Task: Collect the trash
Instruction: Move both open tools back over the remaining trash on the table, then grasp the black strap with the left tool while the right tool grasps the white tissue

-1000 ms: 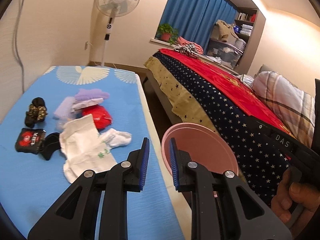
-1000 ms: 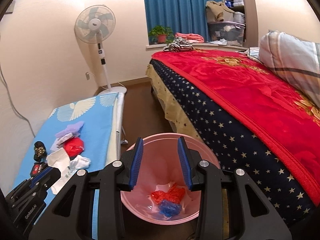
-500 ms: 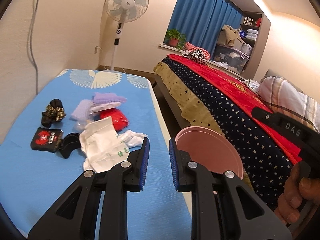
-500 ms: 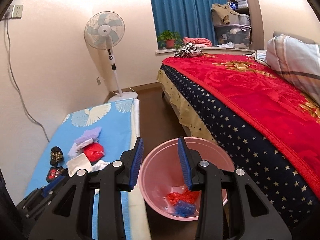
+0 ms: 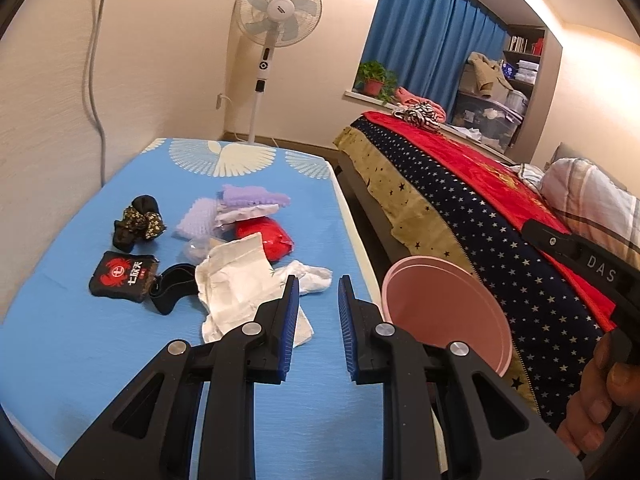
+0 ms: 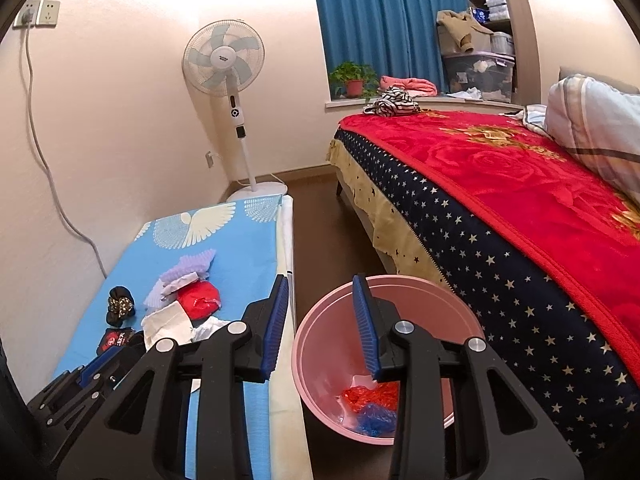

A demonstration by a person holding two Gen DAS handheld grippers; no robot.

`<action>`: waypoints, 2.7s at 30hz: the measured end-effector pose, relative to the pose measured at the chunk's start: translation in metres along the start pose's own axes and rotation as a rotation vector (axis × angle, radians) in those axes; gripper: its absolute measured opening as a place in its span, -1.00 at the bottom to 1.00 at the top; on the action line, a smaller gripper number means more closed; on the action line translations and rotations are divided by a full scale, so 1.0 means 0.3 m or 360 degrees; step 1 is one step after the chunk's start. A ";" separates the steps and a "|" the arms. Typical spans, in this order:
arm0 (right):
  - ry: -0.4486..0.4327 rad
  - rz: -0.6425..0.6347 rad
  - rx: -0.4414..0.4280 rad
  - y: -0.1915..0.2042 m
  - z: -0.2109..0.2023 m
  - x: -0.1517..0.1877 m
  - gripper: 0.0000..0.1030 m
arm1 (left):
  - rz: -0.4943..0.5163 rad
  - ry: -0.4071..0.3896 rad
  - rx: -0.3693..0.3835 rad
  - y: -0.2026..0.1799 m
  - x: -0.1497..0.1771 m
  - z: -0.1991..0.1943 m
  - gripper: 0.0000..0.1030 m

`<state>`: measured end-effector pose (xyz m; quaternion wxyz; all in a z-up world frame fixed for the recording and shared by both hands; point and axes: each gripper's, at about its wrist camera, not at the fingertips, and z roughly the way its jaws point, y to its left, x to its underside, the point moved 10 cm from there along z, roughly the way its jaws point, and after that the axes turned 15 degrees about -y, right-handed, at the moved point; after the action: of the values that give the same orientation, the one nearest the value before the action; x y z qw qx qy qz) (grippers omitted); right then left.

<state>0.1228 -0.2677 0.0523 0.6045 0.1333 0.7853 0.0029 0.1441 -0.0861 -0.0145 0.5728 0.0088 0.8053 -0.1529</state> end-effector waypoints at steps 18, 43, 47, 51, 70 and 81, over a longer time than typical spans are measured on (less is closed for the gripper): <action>0.0106 0.0050 -0.0101 0.064 0.119 0.099 -0.55 | 0.0013 -0.0005 -0.0178 0.095 0.026 0.055 -0.62; 0.0345 0.0138 -0.0367 0.368 0.317 0.294 -0.53 | -0.0065 0.0077 -0.0547 0.423 0.061 0.129 -0.62; 0.0409 0.0131 -0.0413 0.419 0.347 0.344 -0.52 | -0.0082 0.0090 -0.0579 0.462 0.066 0.142 -0.62; 0.0467 0.0123 -0.0447 0.465 0.366 0.385 -0.52 | -0.0124 0.0126 -0.0584 0.484 0.084 0.161 -0.62; 0.0669 0.0199 -0.0491 0.498 0.412 0.492 -0.99 | -0.0222 0.0272 -0.0591 0.532 0.151 0.217 -0.52; 0.0475 0.0106 -0.0471 0.455 0.375 0.365 -1.00 | -0.0213 0.0256 -0.0571 0.531 0.142 0.227 -0.53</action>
<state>0.2322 -0.1304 -0.0591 0.4940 0.0672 0.8524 0.1578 0.2223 0.0413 -0.1119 0.4876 -0.1348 0.8615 -0.0437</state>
